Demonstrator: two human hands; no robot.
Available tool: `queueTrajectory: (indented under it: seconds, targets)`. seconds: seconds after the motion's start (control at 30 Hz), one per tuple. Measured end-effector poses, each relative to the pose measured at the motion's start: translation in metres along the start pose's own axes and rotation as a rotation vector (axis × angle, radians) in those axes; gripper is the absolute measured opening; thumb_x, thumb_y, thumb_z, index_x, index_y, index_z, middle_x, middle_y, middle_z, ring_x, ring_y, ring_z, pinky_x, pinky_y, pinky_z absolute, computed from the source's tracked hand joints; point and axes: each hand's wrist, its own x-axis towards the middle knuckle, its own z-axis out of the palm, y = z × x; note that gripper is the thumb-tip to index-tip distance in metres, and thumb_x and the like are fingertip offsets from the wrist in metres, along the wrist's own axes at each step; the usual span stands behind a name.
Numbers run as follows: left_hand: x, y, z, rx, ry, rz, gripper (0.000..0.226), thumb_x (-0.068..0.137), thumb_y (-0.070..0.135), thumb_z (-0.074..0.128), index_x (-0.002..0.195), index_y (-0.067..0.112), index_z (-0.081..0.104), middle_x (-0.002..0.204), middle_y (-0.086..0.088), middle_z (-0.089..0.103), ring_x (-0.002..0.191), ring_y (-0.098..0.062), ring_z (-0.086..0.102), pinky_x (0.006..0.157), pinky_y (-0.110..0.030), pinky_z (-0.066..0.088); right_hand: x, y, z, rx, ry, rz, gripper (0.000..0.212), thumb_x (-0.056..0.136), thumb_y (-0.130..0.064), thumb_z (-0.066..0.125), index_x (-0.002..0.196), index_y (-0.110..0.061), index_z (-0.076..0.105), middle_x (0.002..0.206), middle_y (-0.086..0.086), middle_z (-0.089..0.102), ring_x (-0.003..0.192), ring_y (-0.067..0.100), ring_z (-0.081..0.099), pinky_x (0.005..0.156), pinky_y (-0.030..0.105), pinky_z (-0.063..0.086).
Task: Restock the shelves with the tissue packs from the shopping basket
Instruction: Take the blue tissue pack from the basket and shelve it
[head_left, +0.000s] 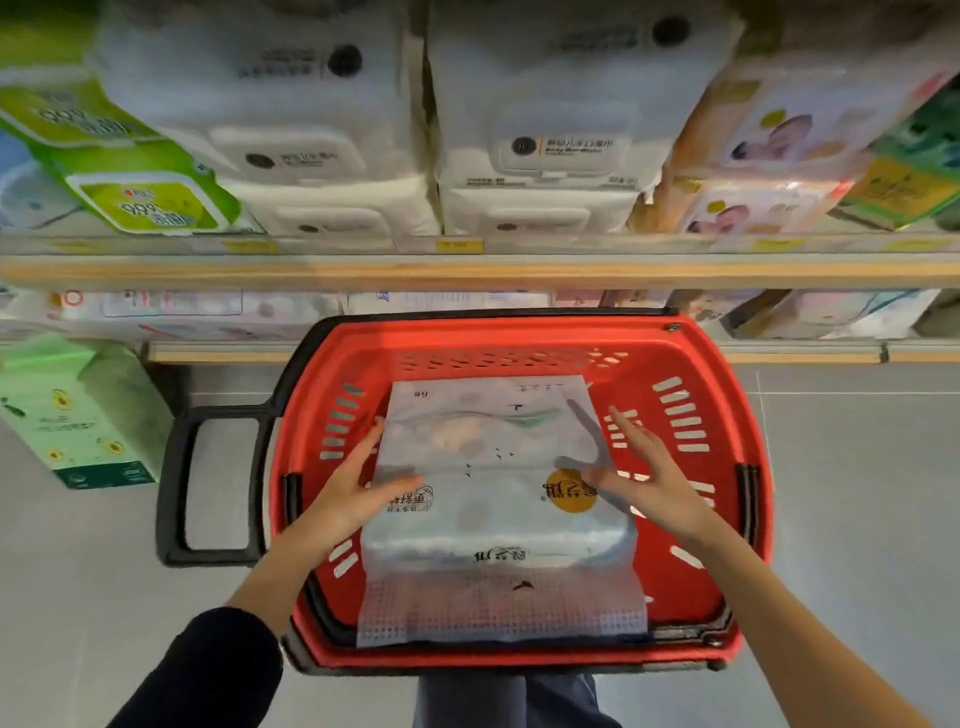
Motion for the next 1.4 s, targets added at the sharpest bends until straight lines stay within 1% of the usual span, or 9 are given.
queueTrajectory:
  seconds: [0.17,0.33,0.43,0.57,0.67,0.87,1.1,1.27,1.4]
  targets:
    - [0.018,-0.023,0.009,-0.103,-0.011,-0.010,0.087,0.074,0.022,0.074,0.140,0.045,0.023,0.131,0.029,0.040,0.098,0.020,0.049,0.081,-0.008,0.042,0.011,0.031,0.018,0.072,-0.109,0.031,0.076,0.077,-0.023,0.070,0.137,-0.043,0.029,0.146,-0.022,0.024,0.134,-0.003,0.015,0.108,0.025,0.020]
    - [0.024,-0.026,0.003,-0.086,-0.066,-0.039,0.101,0.035,0.067,0.079,0.120,0.073,0.023,0.146,0.006,0.040,0.128,-0.007,0.042,0.094,-0.025,0.038,0.018,0.033,0.020,0.329,-0.150,0.117,0.081,0.076,-0.016,0.068,0.135,-0.051,0.026,0.128,-0.047,0.020,0.128,-0.001,0.035,0.078,0.004,0.043]
    - [0.023,-0.026,0.003,-0.107,-0.074,-0.009,0.102,0.040,0.064,0.080,0.125,0.069,0.023,0.150,0.009,0.033,0.130,-0.006,0.040,0.099,-0.028,0.038,0.017,0.030,0.021,0.376,-0.182,0.123,0.088,0.061,-0.036,0.077,0.131,-0.057,0.028,0.135,-0.044,0.020,0.120,0.004,0.051,0.078,0.006,0.046]
    - [0.016,-0.021,0.004,-0.165,-0.079,0.003,0.105,0.040,0.058,0.084,0.128,0.065,0.026,0.150,0.018,0.030,0.127,-0.005,0.044,0.107,-0.041,0.037,0.010,0.024,0.021,0.411,-0.137,0.108,0.082,0.075,-0.013,0.069,0.134,-0.052,0.029,0.140,-0.037,0.021,0.110,0.000,0.057,0.077,0.007,0.046]
    - [0.001,-0.014,0.005,-0.230,-0.071,0.013,0.109,0.043,0.051,0.085,0.134,0.058,0.026,0.143,0.017,0.040,0.105,0.003,0.060,0.093,-0.030,0.049,0.002,0.016,0.017,0.424,-0.136,0.105,0.080,0.076,-0.009,0.068,0.131,-0.056,0.031,0.141,-0.033,0.026,0.120,0.004,0.051,0.089,0.018,0.046]
    - [-0.049,0.011,-0.004,-0.310,-0.052,0.057,0.112,0.041,0.045,0.088,0.134,0.056,0.027,0.110,0.029,0.065,0.100,0.000,0.064,0.070,-0.017,0.054,-0.036,-0.030,-0.005,0.267,-0.140,0.006,0.080,0.078,-0.011,0.067,0.136,-0.048,0.027,0.130,-0.045,0.019,0.107,-0.039,0.021,0.099,0.013,0.035]
    - [-0.134,0.083,-0.020,-0.307,-0.010,0.232,0.099,0.048,0.046,0.085,0.127,0.063,0.029,0.117,0.036,0.057,0.107,0.001,0.060,0.078,-0.021,0.054,-0.106,-0.121,-0.046,0.201,-0.081,-0.179,0.076,0.078,-0.001,0.064,0.135,-0.040,0.032,0.136,-0.041,0.020,0.111,-0.037,0.017,0.076,0.003,0.042]
    - [-0.215,0.160,-0.036,-0.273,0.075,0.415,0.100,0.053,0.038,0.086,0.129,0.060,0.025,0.112,0.042,0.056,0.100,0.014,0.057,0.070,-0.012,0.051,-0.165,-0.203,-0.086,0.141,-0.016,-0.405,0.075,0.078,0.000,0.064,0.133,-0.043,0.035,0.137,-0.043,0.027,0.131,-0.019,0.013,0.091,0.004,0.036]
    - [-0.286,0.228,-0.052,-0.146,0.180,0.598,0.109,0.043,0.046,0.085,0.131,0.062,0.023,0.118,0.056,0.038,0.114,0.012,0.049,0.091,-0.025,0.048,-0.221,-0.273,-0.121,0.116,0.027,-0.564,0.074,0.074,-0.014,0.072,0.126,-0.052,0.037,0.136,-0.041,0.031,0.132,-0.015,0.017,0.097,0.008,0.034]
